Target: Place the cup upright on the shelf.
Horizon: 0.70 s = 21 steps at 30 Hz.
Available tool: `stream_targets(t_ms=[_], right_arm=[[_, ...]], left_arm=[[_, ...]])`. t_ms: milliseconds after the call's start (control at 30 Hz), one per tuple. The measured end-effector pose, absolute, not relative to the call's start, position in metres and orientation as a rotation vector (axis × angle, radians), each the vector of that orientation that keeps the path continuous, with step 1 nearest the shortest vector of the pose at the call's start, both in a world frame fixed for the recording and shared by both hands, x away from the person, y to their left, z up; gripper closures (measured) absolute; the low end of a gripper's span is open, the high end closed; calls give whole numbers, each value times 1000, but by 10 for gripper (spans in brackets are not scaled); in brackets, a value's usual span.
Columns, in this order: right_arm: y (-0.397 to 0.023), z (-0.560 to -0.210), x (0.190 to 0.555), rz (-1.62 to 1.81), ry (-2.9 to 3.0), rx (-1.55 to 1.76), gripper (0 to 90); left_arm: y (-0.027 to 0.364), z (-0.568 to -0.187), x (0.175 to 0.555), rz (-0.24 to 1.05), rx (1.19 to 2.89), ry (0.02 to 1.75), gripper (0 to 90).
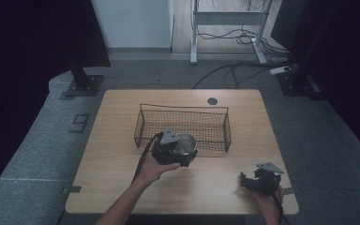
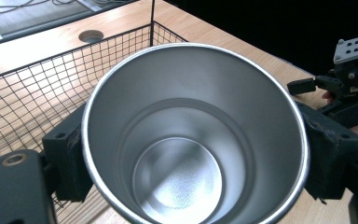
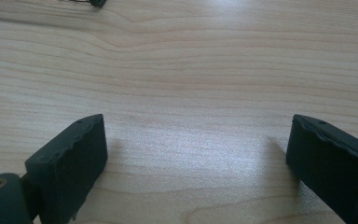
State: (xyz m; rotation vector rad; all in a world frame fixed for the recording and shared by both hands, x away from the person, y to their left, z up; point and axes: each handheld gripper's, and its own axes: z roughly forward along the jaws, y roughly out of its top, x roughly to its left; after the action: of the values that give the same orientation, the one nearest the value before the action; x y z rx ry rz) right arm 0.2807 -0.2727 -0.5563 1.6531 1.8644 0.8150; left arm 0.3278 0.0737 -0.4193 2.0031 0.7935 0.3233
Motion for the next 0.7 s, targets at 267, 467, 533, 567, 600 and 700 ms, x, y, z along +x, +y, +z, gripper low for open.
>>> stream_targets(t_ms=[267, 467, 533, 567, 600, 700], right_arm=[[-273, -556, 281, 815, 1863, 1656, 52], [-273, -556, 281, 814, 1865, 1656, 52], [-273, -556, 281, 814, 1865, 1656, 53], [-273, -556, 281, 814, 1865, 1656, 53], [-273, -556, 281, 814, 1865, 1656, 53], [-273, -556, 281, 814, 1864, 1656, 53]], left_arm=[[76, -419, 337, 330, 2008, 815, 147], [78, -419, 343, 336, 2003, 834, 147], [79, -419, 344, 336, 2000, 839, 148], [79, -419, 345, 335, 1999, 842, 147], [81, -418, 347, 335, 1996, 845, 147], [82, -417, 349, 332, 1990, 843, 147]])
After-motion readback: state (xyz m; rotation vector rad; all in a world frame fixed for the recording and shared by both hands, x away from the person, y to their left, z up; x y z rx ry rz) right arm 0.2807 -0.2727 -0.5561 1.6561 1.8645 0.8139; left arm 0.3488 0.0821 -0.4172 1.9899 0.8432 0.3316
